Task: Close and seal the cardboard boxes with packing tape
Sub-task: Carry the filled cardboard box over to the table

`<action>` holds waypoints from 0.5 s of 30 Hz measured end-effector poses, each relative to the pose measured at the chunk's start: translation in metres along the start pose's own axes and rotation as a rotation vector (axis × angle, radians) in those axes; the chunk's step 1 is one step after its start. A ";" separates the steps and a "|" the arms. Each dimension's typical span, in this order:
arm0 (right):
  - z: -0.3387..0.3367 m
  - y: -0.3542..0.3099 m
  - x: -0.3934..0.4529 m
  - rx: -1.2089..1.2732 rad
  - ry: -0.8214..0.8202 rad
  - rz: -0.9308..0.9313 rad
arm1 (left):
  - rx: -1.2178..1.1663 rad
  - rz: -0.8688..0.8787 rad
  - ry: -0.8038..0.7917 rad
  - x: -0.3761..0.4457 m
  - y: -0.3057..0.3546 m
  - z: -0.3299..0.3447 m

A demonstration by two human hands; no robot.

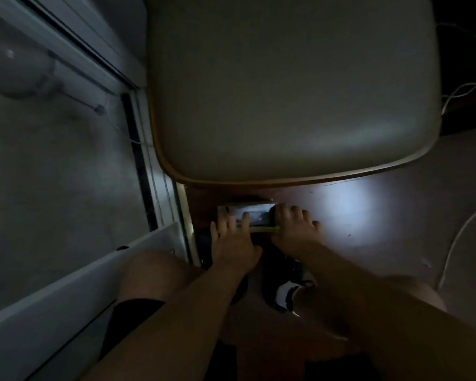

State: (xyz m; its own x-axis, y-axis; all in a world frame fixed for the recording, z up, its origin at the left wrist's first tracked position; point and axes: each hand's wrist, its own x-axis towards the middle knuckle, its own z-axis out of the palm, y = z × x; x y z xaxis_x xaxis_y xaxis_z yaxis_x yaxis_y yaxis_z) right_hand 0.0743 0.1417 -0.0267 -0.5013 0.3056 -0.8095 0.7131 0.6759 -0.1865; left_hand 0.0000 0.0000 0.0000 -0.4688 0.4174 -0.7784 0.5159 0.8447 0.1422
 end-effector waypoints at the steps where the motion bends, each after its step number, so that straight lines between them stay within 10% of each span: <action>1: 0.007 0.002 0.012 -0.006 -0.006 -0.007 | 0.028 -0.004 -0.012 0.010 -0.003 0.007; 15: 0.085 0.030 0.125 0.268 -0.123 0.079 | -0.226 -0.225 -0.160 0.119 -0.036 0.087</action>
State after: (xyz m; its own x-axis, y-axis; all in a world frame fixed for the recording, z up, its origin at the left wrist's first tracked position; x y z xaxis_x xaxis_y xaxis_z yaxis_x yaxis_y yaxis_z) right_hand 0.0748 0.1427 -0.1809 -0.3878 0.2554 -0.8857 0.8596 0.4470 -0.2475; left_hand -0.0118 -0.0098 -0.1513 -0.4250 0.1695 -0.8892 0.2320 0.9699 0.0740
